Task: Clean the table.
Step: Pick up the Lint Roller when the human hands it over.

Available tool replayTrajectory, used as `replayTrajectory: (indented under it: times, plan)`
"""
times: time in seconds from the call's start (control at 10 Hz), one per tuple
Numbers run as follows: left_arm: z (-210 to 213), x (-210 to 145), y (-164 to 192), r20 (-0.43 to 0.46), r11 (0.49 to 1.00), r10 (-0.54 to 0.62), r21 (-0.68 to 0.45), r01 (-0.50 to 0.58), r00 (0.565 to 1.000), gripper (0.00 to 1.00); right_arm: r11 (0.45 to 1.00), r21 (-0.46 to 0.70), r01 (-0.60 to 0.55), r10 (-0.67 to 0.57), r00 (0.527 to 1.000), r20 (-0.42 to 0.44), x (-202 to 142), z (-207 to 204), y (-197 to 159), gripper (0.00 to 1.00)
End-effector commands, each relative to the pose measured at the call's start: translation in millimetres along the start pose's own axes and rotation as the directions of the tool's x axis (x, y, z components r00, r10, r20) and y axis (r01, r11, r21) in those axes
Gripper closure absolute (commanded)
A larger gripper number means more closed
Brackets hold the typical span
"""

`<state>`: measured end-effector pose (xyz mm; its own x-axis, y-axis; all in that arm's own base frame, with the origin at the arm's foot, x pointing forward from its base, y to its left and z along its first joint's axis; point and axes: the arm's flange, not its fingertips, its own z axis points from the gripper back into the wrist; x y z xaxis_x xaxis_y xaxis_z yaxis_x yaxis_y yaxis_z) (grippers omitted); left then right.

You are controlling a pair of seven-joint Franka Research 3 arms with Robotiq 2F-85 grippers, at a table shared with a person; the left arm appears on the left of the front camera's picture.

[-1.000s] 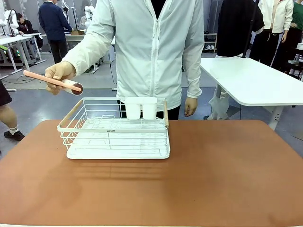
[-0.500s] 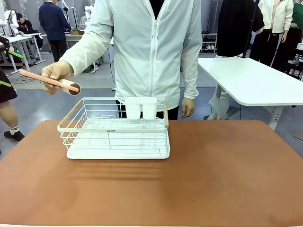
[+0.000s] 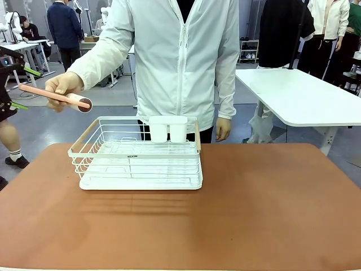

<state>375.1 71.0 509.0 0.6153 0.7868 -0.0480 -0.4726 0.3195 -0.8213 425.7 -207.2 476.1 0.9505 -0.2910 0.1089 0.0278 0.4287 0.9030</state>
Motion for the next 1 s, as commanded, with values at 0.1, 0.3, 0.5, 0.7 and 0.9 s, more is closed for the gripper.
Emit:
replayTrajectory:
  times: [0.1, 0.3, 0.5, 0.7, 0.9]
  plan:
    - [-7, -4, 6, 0.033, 0.999, 0.007, -0.053, -0.005, 0.999, 0.0, 1.0, 0.004, -0.003, 0.003, 1.0, 0.0, 0, 0, 2, 0.0]
    - [-9, -1, 8, 0.019, 0.998, 0.027, -0.061, -0.026, 0.999, 0.0, 1.0, 0.004, -0.003, 0.003, 1.0, 0.0, 0, 0, 2, 0.0]
    - [-15, -1, 8, 0.007, 0.997, 0.029, -0.074, -0.028, 1.0, 0.0, 1.0, 0.004, -0.003, 0.003, 1.0, 0.0, 0, 0, 2, 0.0]
    - [-23, 2, 9, -0.01, 0.996, 0.045, -0.08, -0.045, 0.999, 0.0, 1.0, 0.004, -0.003, 0.003, 1.0, 0.0, 0, 0, 2, 0.0]
    - [-25, 5, 10, -0.008, 0.995, 0.035, -0.09, -0.036, 0.999, 0.19, 1.0, 0.004, -0.003, 0.003, 1.0, 0.0, 0, 0, 2, 0.0]
